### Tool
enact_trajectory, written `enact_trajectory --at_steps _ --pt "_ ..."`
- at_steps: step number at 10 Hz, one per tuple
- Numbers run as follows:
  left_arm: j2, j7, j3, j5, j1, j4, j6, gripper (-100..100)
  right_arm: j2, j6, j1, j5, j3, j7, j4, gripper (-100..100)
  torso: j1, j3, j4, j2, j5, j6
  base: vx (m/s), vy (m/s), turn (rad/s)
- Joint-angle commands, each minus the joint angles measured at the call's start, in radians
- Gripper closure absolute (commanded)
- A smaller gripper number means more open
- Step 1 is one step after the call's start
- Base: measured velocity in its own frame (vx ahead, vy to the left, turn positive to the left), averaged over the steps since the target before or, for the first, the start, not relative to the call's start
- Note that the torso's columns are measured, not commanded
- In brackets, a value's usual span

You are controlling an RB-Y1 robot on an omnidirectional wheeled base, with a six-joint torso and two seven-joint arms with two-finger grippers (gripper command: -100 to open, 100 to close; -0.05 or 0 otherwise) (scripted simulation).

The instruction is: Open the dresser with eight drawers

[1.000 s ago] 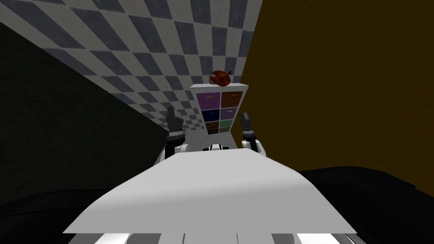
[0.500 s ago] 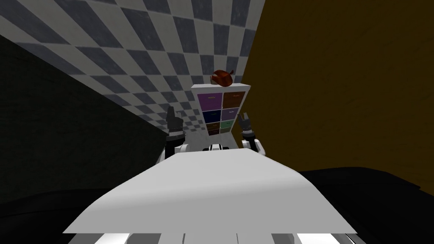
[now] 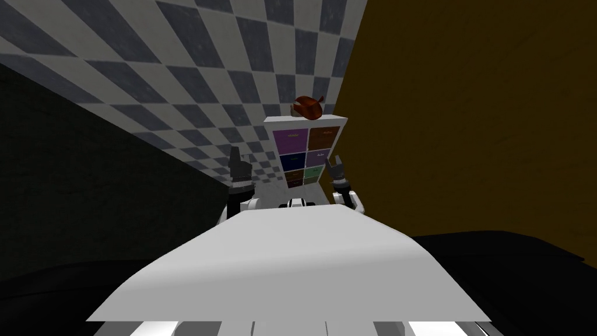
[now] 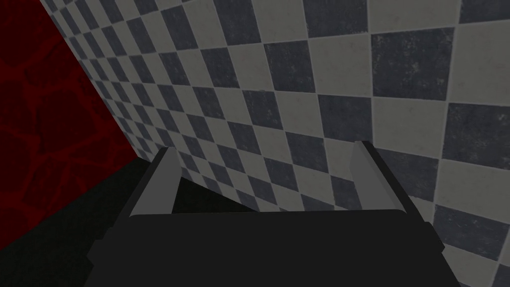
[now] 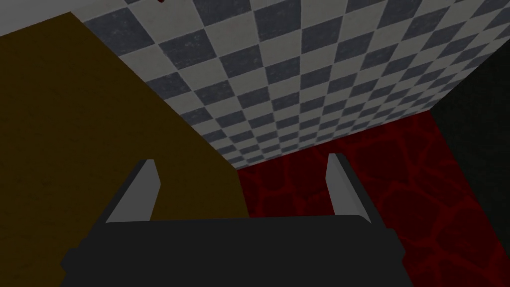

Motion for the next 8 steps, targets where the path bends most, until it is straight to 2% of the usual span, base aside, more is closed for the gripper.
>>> enact_trajectory --at_steps 1,2,4,5,6,7,8 --pt "0.0 0.0 0.0 0.0 0.0 0.0 0.0 0 -0.004 -0.013 -0.015 0.025 -0.011 0.078 0.031 -100 0.001 -0.001 0.0 -0.001 0.0 0.0 0.071 0.089 -0.044" --pt "0.0 0.0 0.0 0.0 0.0 0.0 0.0 0 -0.007 -0.025 -0.027 0.048 -0.021 0.107 0.058 -100 0.0 -0.001 0.0 -0.002 0.0 0.0 0.075 0.104 -0.087" --pt "0.0 0.0 0.0 0.0 0.0 0.0 0.0 0 -0.007 -0.025 -0.027 0.048 -0.021 0.146 0.058 -100 -0.001 0.0 0.0 0.0 0.0 0.0 0.046 0.066 -0.012" --pt "0.0 0.0 0.0 0.0 0.0 0.0 0.0 0 -0.01 -0.037 -0.038 0.072 -0.031 0.183 0.086 -100 -0.004 0.001 0.0 0.001 -0.001 0.0 0.052 0.056 -0.078" --pt "0.0 0.0 0.0 0.0 0.0 0.0 0.0 0 -0.01 -0.037 -0.038 0.072 -0.031 0.209 0.086 -100 -0.002 0.0 0.0 0.0 -0.001 0.0 0.043 0.075 -0.05" --pt "0.0 0.0 0.0 0.0 0.0 0.0 0.0 0 -0.013 -0.048 -0.049 0.095 -0.042 0.238 0.114 -100 0.0 0.0 0.0 0.0 0.0 0.0 0.072 0.104 -0.048" --pt "0.0 0.0 0.0 0.0 0.0 0.0 0.0 0 -0.013 -0.048 -0.049 0.095 -0.042 0.267 0.114 -100 0.002 -0.001 -0.001 -0.002 0.0 0.0 0.063 0.089 -0.043"
